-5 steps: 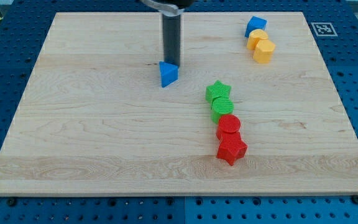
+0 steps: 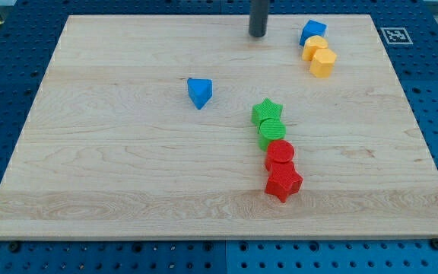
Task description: Move the blue cube to the top of the blue triangle
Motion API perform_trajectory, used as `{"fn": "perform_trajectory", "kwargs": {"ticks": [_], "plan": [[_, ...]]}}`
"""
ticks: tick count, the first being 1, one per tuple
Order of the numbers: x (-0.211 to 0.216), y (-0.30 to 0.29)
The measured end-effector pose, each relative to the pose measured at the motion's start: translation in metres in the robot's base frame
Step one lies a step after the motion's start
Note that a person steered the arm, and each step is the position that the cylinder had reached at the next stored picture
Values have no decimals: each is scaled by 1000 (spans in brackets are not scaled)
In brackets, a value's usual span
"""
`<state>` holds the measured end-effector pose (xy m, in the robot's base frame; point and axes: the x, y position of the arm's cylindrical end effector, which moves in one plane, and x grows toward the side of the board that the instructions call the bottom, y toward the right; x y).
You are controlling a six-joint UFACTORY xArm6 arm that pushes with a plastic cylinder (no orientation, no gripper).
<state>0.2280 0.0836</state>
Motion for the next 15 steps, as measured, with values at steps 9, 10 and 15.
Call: {"fn": "perform_trajectory", "kwargs": {"ticks": [9,10,15], "plan": [[59,78],[50,40],[80,-17]]}}
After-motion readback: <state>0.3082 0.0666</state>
